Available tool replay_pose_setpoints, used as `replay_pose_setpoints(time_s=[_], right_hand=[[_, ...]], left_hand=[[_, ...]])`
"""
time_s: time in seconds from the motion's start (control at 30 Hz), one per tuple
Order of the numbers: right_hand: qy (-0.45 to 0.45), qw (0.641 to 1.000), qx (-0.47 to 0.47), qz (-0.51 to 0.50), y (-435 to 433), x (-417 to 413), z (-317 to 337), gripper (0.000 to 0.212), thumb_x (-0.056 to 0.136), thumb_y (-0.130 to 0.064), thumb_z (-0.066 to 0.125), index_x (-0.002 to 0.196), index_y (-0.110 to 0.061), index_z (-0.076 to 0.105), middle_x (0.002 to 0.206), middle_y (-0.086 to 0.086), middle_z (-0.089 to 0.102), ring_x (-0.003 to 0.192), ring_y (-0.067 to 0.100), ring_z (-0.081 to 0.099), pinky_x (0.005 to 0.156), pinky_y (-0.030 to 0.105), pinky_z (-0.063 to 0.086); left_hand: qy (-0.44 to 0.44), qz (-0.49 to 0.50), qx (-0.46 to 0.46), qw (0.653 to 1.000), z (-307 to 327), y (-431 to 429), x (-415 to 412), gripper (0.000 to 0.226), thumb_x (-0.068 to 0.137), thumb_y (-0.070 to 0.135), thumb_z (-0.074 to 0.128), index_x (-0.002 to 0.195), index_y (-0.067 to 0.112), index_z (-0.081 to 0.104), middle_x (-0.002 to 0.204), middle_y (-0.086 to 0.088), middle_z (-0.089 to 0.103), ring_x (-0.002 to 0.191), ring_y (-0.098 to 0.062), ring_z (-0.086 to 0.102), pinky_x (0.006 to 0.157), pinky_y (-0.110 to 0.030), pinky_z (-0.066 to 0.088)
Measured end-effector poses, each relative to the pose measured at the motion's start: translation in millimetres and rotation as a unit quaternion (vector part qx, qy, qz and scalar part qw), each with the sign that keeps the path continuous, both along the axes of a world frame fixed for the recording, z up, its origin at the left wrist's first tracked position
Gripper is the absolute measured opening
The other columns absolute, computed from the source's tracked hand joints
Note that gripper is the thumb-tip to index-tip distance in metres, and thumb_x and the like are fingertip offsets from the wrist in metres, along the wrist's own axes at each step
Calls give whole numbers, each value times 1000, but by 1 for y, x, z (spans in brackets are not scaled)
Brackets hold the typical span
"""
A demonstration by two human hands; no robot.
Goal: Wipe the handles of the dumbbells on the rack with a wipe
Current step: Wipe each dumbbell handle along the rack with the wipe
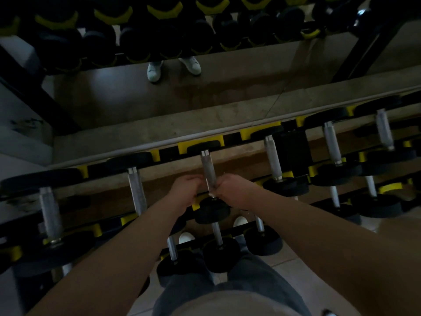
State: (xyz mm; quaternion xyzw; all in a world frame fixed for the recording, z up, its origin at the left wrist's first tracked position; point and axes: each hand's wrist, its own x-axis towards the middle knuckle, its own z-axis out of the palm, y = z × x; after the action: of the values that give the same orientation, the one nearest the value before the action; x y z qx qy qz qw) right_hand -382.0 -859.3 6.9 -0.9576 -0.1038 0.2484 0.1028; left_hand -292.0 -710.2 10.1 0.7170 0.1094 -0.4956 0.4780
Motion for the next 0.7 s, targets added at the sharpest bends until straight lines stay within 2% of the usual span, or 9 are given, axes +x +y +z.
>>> replay_pose_setpoints(time_s=[0.1, 0.17, 0.23, 0.33, 0.43, 0.5, 0.6, 0.67, 0.7], right_hand=[[19, 983, 110, -142, -8, -7, 10, 26, 103, -31, 55, 118, -23, 75, 111, 4, 70, 99, 17, 60, 89, 33, 49], [-15, 932, 189, -308, -17, -15, 17, 24, 99, -38, 62, 111, -24, 78, 103, -3, 71, 88, 7, 58, 78, 25, 46], [-37, 865, 233, -443, -29, -22, 19, 23, 96, -39, 66, 110, -25, 76, 100, -10, 71, 89, 3, 60, 72, 18, 43], [-47, 810, 268, -519, -52, -33, 20, 13, 91, -34, 71, 103, -29, 72, 90, -10, 69, 85, 12, 67, 71, 28, 53], [-50, 769, 335, -543, -74, -45, 24, 9, 87, -35, 75, 90, -30, 69, 84, -1, 71, 77, 19, 70, 75, 43, 61], [-51, 757, 358, -544, -88, -53, 29, 17, 83, -44, 75, 90, -29, 70, 82, 2, 73, 76, 20, 71, 74, 46, 62], [-53, 769, 349, -532, -114, -68, 29, 24, 77, -56, 71, 91, -36, 72, 84, -3, 73, 79, 16, 72, 75, 48, 62], [-51, 785, 337, -518, -130, -79, 30, 17, 85, -40, 73, 101, -37, 71, 92, -9, 71, 86, 11, 69, 82, 42, 61], [-61, 798, 327, -502, -138, -84, 31, 22, 88, -30, 72, 109, -34, 70, 96, -12, 69, 90, 8, 67, 84, 36, 60]], left_hand=[[-7, -6, 7, 1000, 5, -7, -2, 23, 97, 10, 53, 112, 17, 69, 112, -5, 70, 83, -13, 59, 52, -25, 39], [-3, -11, -8, 1000, 10, -14, -6, 21, 96, 7, 54, 107, 17, 69, 107, -7, 68, 71, -13, 55, 46, -21, 37], [-1, -17, -14, 1000, 13, -25, -11, 19, 94, 7, 57, 103, 18, 70, 99, -7, 65, 64, -12, 50, 44, -20, 35], [-10, -45, -28, 999, 15, -49, -22, 18, 94, 17, 62, 106, 25, 72, 92, -6, 66, 60, -12, 48, 47, -20, 35], [-29, -85, -63, 994, 21, -80, -38, 16, 91, 37, 67, 106, 38, 73, 110, 3, 73, 89, -15, 64, 66, -28, 47], [-59, -79, -55, 994, 27, -101, -48, 20, 88, 45, 71, 106, 38, 73, 107, 5, 73, 98, -17, 66, 68, -30, 49], [-70, -74, -33, 994, 27, -130, -58, 18, 88, 46, 70, 102, 35, 73, 103, 3, 71, 87, -17, 60, 59, -26, 40], [-52, -70, -40, 995, 28, -146, -64, 13, 90, 42, 70, 96, 31, 74, 95, 0, 68, 78, -17, 53, 56, -24, 36], [-43, -64, -37, 996, 28, -155, -67, 13, 91, 41, 69, 94, 28, 73, 90, -1, 66, 72, -16, 50, 55, -24, 34]])
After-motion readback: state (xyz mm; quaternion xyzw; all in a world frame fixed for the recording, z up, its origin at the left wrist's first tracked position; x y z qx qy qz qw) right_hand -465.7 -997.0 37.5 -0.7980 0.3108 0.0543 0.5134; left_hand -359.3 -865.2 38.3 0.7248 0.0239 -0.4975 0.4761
